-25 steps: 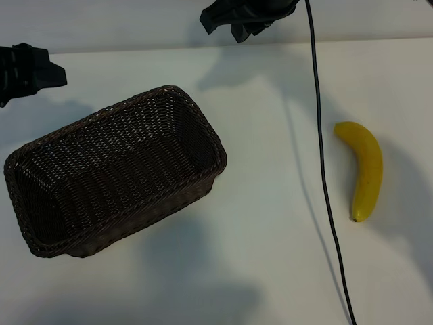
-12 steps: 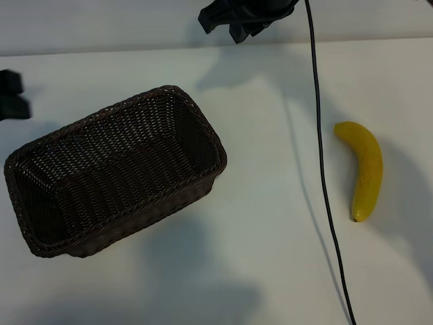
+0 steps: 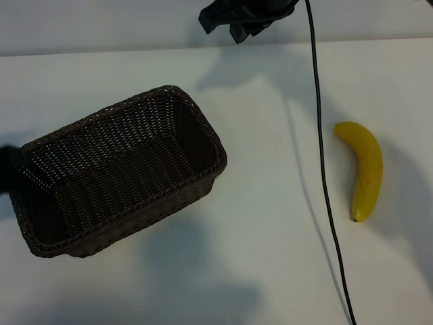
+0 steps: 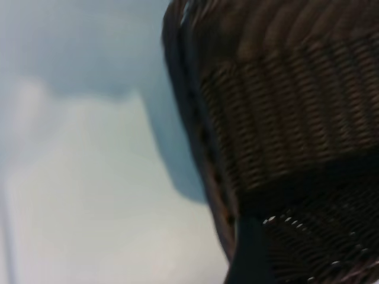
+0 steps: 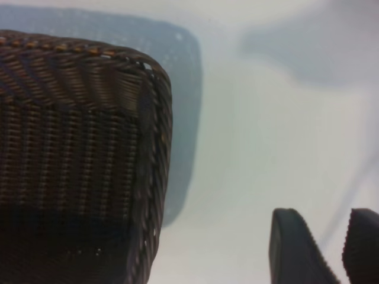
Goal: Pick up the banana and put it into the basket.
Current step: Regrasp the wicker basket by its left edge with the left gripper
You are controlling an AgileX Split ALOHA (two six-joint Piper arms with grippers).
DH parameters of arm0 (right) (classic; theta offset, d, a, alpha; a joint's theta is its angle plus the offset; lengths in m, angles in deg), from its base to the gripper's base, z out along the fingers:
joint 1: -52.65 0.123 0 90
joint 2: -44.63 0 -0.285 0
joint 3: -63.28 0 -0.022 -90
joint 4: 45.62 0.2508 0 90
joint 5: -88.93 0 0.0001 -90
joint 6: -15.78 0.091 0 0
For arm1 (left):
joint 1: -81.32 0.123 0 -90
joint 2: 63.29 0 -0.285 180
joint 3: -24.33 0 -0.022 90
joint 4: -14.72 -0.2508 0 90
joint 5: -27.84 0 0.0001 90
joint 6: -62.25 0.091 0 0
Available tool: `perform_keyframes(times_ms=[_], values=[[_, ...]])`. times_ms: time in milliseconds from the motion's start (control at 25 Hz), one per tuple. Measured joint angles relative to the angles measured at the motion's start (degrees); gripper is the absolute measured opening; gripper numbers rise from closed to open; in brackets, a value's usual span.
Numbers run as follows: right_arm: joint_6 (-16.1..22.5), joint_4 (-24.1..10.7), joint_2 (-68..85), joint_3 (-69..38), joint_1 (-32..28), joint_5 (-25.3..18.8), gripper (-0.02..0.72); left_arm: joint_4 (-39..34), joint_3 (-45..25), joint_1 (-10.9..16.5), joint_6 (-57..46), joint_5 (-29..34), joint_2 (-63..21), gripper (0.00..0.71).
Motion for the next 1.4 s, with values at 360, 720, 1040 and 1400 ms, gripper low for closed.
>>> perform_keyframes(times_ms=[360, 720, 1040, 1400], values=[[-1.0, -0.4, 0.0, 0.0, 0.0, 0.0, 0.456, -4.9, -7.1, 0.0, -7.9, -7.1, -0.1, 0.548], [-1.3, -0.3, 0.0, 0.0, 0.0, 0.0, 0.505, -5.2, -7.6, 0.0, -11.2, -13.8, 3.2, 0.548], [-1.3, 0.2, 0.0, 0.0, 0.0, 0.0, 0.508, -5.2, -7.6, 0.0, -11.5, -20.0, 13.6, 0.548], [-1.3, 0.9, 0.0, 0.0, 0.0, 0.0, 0.508, -1.1, -7.6, 0.0, -8.8, -28.2, 24.3, 0.548]])
